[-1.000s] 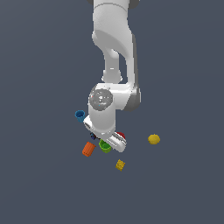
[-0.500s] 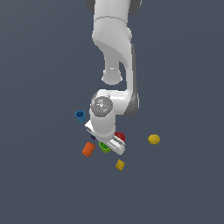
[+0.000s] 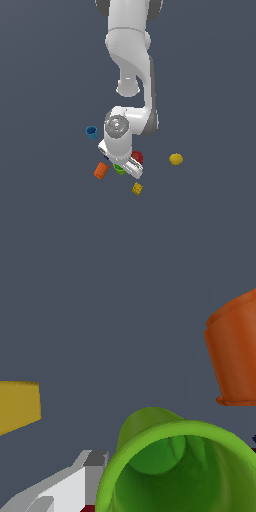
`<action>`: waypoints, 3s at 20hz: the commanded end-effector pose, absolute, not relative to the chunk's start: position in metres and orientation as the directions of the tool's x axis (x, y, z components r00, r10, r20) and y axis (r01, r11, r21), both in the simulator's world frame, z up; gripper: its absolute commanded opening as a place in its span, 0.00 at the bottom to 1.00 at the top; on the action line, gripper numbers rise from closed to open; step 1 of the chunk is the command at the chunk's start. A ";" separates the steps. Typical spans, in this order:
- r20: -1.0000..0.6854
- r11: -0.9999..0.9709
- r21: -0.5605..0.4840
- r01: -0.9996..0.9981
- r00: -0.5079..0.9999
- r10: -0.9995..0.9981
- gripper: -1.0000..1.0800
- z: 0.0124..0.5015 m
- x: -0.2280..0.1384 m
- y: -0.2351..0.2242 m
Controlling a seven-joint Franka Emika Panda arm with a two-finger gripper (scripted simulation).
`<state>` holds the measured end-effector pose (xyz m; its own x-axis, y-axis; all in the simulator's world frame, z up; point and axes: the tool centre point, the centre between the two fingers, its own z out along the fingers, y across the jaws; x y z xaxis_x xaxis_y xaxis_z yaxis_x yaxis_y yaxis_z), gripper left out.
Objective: Pick up a designated object from a clutter of objects.
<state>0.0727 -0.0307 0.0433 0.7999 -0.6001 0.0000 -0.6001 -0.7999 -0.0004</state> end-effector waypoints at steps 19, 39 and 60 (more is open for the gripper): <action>0.000 -0.800 -0.001 -0.600 0.800 -0.600 0.00 0.072 0.057 -0.041; -0.002 -0.799 -0.003 -0.601 0.799 -0.601 0.00 0.225 -0.023 -0.098; -0.001 -0.799 -0.001 -0.602 0.799 -0.602 0.00 0.398 -0.106 -0.162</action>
<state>-0.1024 -0.1589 0.3896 0.7983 -0.6023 -0.0007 -0.6023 -0.7983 -0.0012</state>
